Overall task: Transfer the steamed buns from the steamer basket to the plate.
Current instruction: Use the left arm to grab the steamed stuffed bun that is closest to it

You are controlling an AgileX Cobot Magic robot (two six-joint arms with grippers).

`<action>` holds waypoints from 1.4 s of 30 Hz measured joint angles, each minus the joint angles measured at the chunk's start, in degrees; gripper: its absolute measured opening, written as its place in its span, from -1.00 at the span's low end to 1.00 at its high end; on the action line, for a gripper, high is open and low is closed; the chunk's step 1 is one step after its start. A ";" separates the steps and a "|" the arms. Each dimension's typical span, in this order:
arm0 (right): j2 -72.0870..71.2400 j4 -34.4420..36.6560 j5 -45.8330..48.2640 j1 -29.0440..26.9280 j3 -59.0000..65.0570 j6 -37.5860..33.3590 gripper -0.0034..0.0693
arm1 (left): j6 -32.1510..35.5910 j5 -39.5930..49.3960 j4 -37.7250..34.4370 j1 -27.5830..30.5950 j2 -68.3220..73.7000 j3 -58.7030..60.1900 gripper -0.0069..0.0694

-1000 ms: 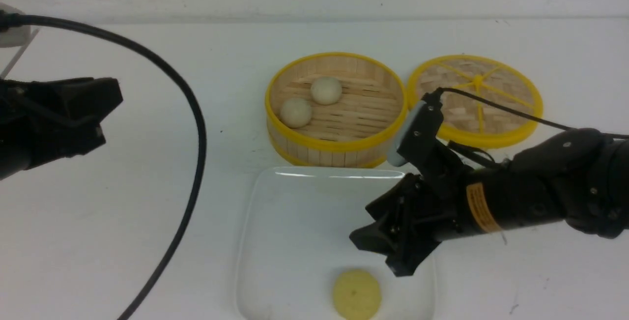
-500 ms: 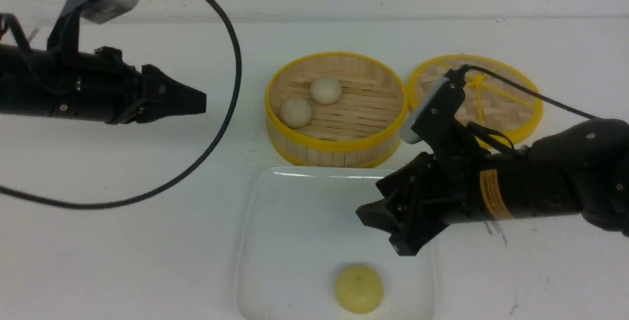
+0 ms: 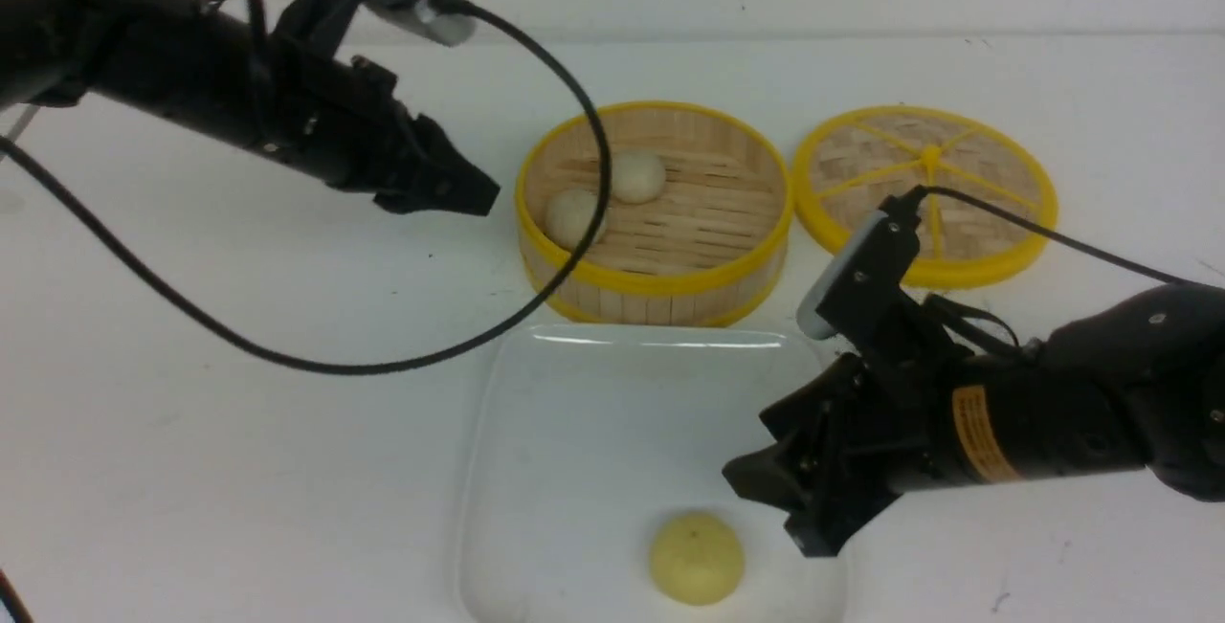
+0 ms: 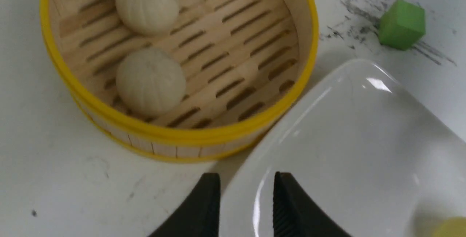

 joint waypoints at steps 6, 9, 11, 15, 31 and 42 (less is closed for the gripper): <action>0.00 0.00 -0.67 0.00 0.09 0.00 0.25 | 4.12 -12.21 0.69 -5.11 2.41 -0.29 -0.18; 0.00 0.00 -1.85 0.00 0.09 0.00 0.25 | 5.28 -18.03 0.69 -6.05 6.69 -0.53 -0.15; 0.00 0.00 -2.48 0.00 0.09 0.00 0.25 | 5.83 -19.16 0.95 -6.05 9.56 -1.07 -0.13; 0.00 0.00 -2.81 0.00 0.09 0.00 0.25 | 7.10 -19.77 1.19 -6.05 14.00 -3.35 -0.11; 0.00 0.00 -2.92 0.00 0.09 0.00 0.25 | 8.28 -20.70 -0.57 -7.56 18.44 -10.96 -0.11; 0.00 0.00 -3.13 0.00 0.09 0.00 0.25 | 9.05 -20.93 -0.80 -8.23 22.31 -11.03 -0.11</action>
